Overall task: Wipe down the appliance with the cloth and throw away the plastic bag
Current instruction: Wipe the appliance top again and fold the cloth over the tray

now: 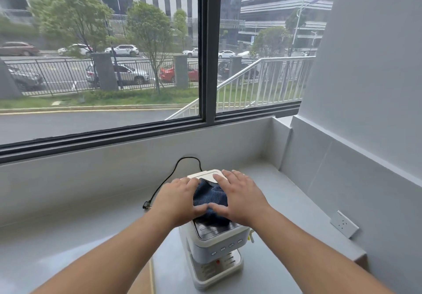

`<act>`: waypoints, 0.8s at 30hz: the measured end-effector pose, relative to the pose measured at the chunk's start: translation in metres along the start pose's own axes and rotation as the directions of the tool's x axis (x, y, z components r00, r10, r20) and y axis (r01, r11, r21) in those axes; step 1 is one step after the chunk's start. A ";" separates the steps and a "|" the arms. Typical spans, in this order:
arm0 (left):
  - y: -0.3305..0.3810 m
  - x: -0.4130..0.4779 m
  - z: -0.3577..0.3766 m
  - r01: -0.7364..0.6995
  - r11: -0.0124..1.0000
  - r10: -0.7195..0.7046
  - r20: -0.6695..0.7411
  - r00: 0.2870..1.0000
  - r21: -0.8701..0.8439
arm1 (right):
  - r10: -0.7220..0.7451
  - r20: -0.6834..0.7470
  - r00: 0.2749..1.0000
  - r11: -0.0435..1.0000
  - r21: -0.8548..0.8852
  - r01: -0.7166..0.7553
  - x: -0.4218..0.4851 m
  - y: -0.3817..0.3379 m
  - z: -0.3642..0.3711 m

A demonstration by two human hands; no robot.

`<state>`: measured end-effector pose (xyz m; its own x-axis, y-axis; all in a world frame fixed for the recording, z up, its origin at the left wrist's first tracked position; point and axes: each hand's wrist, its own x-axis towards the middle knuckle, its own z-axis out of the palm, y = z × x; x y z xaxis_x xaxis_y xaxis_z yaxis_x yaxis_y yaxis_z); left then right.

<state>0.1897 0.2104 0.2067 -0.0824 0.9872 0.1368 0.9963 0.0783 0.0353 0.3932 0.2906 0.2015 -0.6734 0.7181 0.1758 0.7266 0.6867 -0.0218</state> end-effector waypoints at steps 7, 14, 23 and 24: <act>-0.007 -0.008 0.013 0.039 0.999 -0.037 0.086 0.996 -0.023 | 0.019 0.064 0.998 1.000 -0.011 -0.019 -0.002 -0.017 0.016; -0.015 -0.012 0.022 0.017 0.994 -0.007 0.088 0.996 -0.108 | 0.137 0.087 0.987 0.990 0.014 -0.139 0.000 -0.024 0.022; -0.027 -0.007 0.030 -0.042 0.977 0.046 0.016 0.999 -0.207 | 0.292 0.128 0.948 0.954 0.036 -0.299 0.008 -0.030 0.017; -0.028 -0.005 0.031 -0.048 0.971 0.050 0.005 0.999 -0.234 | 0.297 0.134 0.945 0.952 0.042 -0.305 0.009 -0.031 0.016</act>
<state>0.1628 0.2074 0.1742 -0.0319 0.9905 0.1338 0.9659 -0.0038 0.2589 0.3619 0.2776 0.1876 -0.4393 0.8979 0.0280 0.8908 0.4394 -0.1154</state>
